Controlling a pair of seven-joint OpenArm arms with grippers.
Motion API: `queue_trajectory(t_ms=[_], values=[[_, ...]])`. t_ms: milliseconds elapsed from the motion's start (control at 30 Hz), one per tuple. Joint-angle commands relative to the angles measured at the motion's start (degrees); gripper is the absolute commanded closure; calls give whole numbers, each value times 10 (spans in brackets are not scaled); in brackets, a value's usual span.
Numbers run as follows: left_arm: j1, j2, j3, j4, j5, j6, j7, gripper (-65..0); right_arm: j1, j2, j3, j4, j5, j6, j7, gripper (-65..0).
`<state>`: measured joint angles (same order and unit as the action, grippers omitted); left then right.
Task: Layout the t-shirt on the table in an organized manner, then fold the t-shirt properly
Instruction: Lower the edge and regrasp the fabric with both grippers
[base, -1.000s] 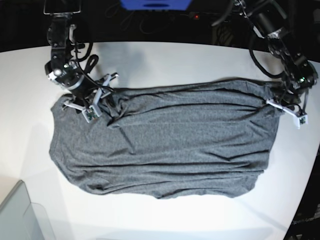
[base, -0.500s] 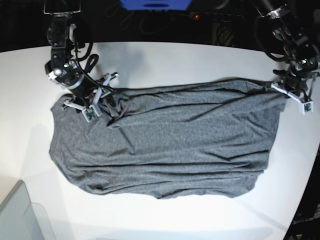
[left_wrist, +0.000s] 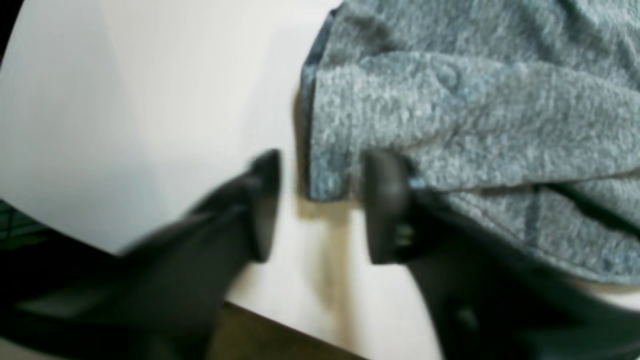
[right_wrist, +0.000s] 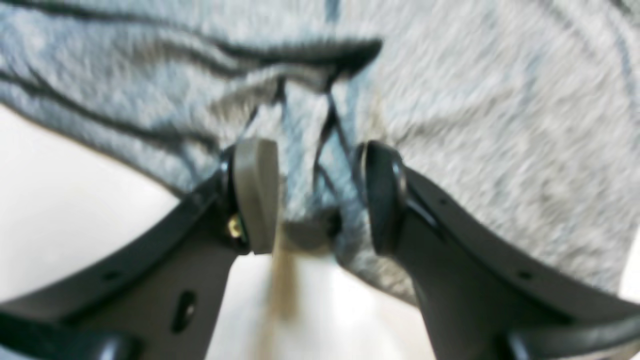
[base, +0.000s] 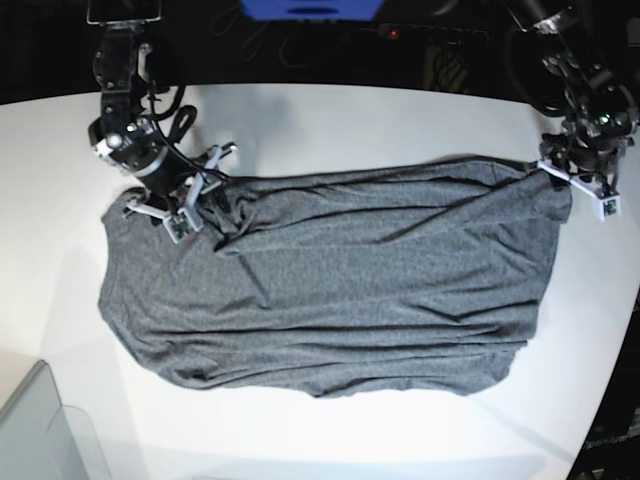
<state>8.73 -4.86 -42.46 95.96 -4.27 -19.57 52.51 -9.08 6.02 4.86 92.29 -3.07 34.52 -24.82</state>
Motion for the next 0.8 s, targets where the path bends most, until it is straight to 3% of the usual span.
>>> queue_trajectory(t_ms=[0,200,400,567,767], values=[[-3,-6,-2,20,-3,0,-9,-342,6,4,2,17,7,-2,15,-288],[11,7,-2,63,-3,0,-11,-356,-6,0,25,54,8,-4,18,-295],[5,7,-4,13,-3,0,-13,-357,-13,-41,80,92,7,-4,18,-390],[5,31,-40,14,-3,0,-62,-365,-27,-40,80,96,7,-4,19,-394],[-1,31,-43,-9,-3,0,-73,-428,-27,-40,80,96,7,-3,17,-393]])
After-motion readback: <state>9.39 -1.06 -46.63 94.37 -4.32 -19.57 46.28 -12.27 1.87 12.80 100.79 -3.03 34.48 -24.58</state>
